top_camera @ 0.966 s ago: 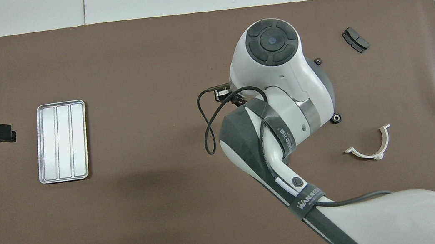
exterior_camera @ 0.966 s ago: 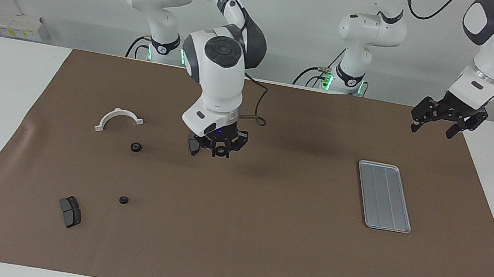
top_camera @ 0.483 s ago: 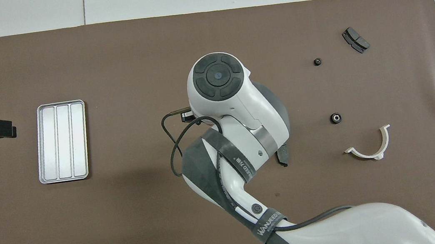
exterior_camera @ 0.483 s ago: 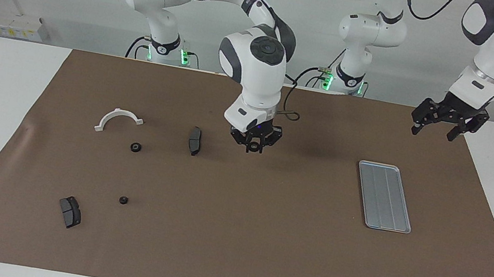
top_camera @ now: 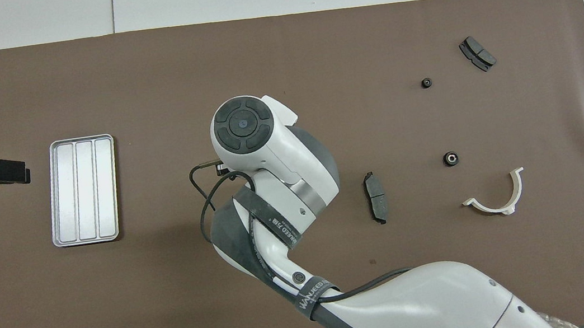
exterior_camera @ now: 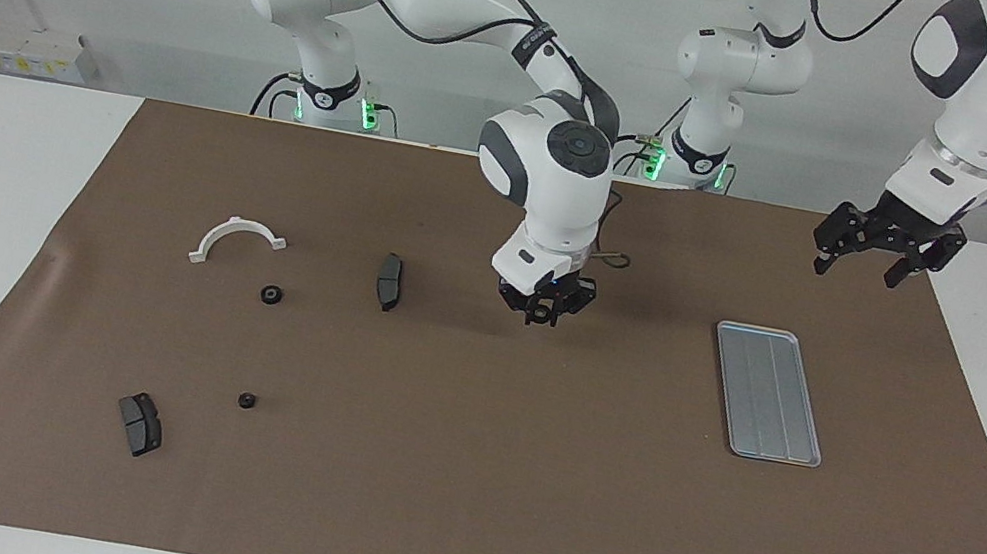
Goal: Pick bearing gear from pile to tray
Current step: 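Carry the bearing with the right gripper toward the table's middle, then set the bearing down mid-table while the left gripper approaches it, then grasp the bearing with the left gripper while the right gripper withdraws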
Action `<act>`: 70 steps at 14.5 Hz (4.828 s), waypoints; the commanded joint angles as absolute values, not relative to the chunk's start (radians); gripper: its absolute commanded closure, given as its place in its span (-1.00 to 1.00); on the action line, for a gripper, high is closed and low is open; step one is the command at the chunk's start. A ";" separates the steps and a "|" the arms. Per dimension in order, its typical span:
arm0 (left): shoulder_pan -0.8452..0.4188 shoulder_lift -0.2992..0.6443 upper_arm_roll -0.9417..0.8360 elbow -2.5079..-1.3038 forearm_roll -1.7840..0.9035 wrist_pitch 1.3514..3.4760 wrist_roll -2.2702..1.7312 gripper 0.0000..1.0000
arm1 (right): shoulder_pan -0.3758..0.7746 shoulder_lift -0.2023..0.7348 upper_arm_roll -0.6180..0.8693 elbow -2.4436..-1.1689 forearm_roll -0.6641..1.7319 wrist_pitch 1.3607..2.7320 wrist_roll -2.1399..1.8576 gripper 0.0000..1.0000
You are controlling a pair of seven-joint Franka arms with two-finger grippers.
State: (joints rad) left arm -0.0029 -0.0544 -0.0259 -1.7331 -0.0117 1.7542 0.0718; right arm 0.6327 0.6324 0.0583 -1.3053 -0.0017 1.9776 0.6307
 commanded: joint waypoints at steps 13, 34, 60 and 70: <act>-0.037 -0.072 -0.020 -1.779 -0.002 1.829 0.074 -1.00 | 0.649 0.646 0.058 -1.448 -0.017 2.141 0.678 1.00; -0.196 0.027 -0.015 -1.786 0.011 1.937 -0.093 -1.00 | 0.568 0.626 0.051 -1.454 -0.015 2.171 0.643 -0.27; -0.618 0.399 -0.018 -1.897 0.104 2.384 -0.706 -0.83 | 0.068 0.489 0.051 -1.575 -0.015 2.173 0.077 -0.21; -0.647 0.380 -0.014 -1.931 0.106 2.310 -0.769 0.83 | 0.017 0.557 0.049 -1.631 -0.017 2.336 -0.078 -0.17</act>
State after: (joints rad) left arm -0.6258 0.3999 -0.0350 -1.9105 0.0801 2.3503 -0.7390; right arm 0.0266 0.5407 0.0376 -1.6219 -0.0064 2.2860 -0.0581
